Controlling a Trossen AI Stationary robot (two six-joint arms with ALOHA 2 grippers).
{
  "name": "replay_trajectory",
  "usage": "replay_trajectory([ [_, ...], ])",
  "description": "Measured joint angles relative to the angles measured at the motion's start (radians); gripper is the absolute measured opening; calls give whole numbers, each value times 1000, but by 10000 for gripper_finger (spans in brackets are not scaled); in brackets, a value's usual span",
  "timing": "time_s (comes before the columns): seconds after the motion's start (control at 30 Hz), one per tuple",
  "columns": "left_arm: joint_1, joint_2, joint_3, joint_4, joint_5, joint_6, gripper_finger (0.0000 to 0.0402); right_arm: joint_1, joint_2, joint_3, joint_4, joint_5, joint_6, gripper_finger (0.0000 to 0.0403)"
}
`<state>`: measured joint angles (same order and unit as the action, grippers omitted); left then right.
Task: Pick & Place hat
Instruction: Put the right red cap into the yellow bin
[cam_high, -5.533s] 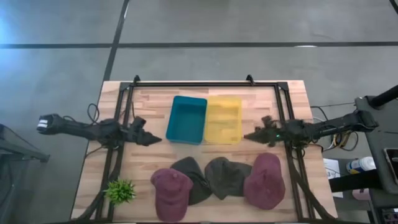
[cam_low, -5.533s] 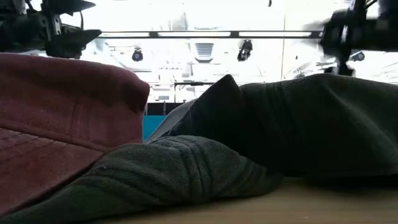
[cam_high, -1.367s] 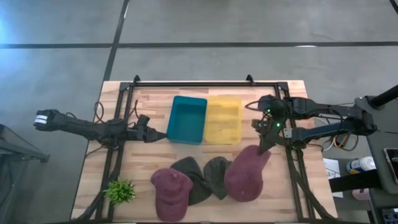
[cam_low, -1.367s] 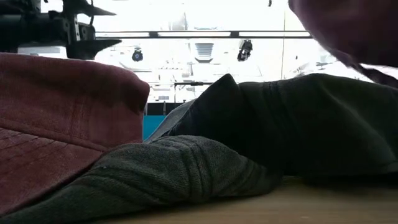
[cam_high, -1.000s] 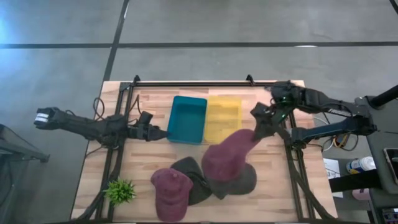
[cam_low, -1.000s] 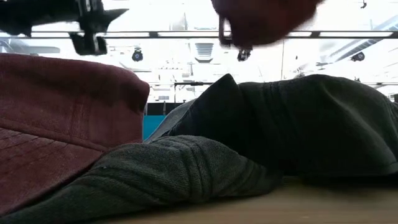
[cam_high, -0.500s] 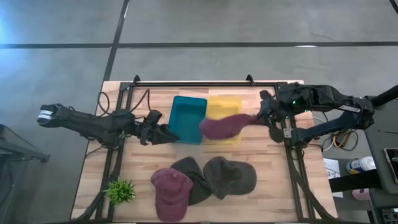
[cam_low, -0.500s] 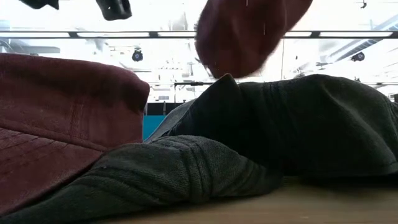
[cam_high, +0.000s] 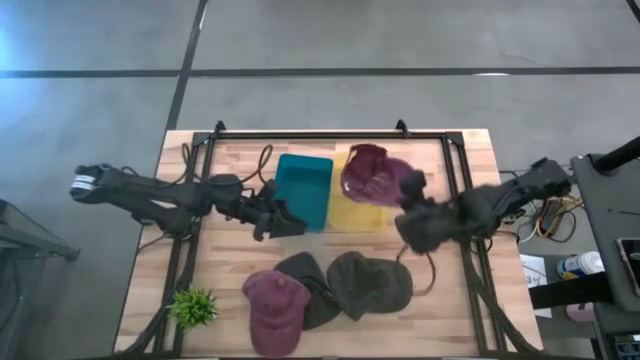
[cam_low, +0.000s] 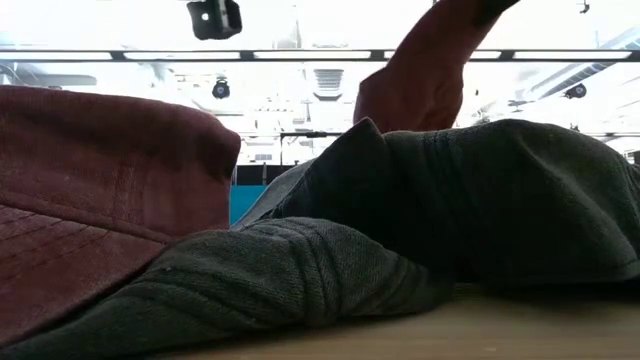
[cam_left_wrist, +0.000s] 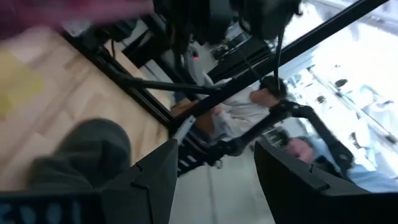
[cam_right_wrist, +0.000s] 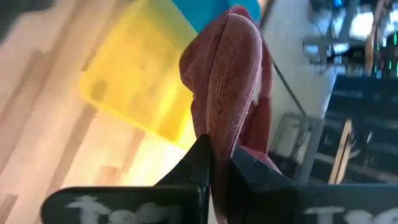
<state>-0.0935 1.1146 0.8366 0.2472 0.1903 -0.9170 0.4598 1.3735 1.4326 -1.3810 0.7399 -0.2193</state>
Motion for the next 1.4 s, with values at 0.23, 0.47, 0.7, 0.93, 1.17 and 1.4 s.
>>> replay_trajectory([
  [0.23,64,94,93,0,-6,113,206,163,56,-45,-10,22,-7,13],
  [0.47,94,317,224,-11,157,155,206,302,119,-67,-2,103,-59,13],
  [0.7,70,572,456,-192,254,282,206,349,169,-59,2,101,-38,13],
  [0.93,47,773,739,-425,169,489,206,375,182,-11,47,105,-43,13],
  [1.17,25,914,918,-486,103,588,206,377,183,11,37,127,-60,13],
  [1.4,7,932,930,-558,-126,766,206,394,184,13,43,130,-52,13],
])
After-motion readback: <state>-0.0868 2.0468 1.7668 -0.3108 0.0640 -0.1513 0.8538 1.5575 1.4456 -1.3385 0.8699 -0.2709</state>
